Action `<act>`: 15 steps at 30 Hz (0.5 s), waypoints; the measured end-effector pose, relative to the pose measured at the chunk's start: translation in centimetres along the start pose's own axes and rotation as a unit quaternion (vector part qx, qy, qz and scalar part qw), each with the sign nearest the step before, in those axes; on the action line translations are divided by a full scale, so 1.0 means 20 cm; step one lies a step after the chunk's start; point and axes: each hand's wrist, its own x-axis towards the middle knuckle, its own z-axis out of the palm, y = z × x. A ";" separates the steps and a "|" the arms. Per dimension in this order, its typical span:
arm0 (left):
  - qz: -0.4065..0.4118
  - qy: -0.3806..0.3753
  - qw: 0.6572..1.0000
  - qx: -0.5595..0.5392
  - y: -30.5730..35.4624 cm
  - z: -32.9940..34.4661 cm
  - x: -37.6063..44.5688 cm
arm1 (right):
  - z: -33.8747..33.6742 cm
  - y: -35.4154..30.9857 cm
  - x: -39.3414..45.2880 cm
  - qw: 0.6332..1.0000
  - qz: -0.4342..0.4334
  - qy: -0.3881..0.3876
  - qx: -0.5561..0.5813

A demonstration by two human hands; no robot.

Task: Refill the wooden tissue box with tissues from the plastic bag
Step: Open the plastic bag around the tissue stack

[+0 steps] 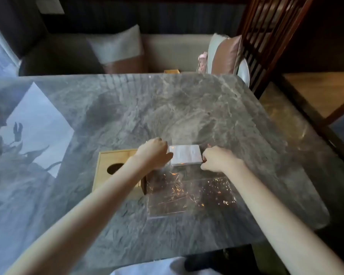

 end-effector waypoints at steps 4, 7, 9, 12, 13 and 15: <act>0.001 -0.031 0.998 -0.056 0.05 0.30 -0.09 | 0.26 -0.02 -0.08 1.000 0.005 0.015 0.021; 0.000 -0.019 0.997 -0.068 0.03 0.51 -0.14 | 0.46 -0.03 -0.12 0.996 0.030 0.062 0.065; -0.018 -0.019 0.999 -0.043 0.01 0.61 -0.18 | 0.56 -0.04 -0.15 0.985 0.059 0.112 0.114; -0.028 -0.005 1.000 -0.003 0.00 0.72 -0.22 | 0.67 -0.08 -0.20 0.972 0.078 0.146 0.166; -0.028 0.008 1.000 -0.001 -0.01 0.75 -0.22 | 0.70 -0.09 -0.21 0.970 0.083 0.149 0.176; -0.039 0.047 0.998 -0.010 -0.03 0.80 -0.23 | 0.76 -0.11 -0.22 0.967 0.096 0.147 0.187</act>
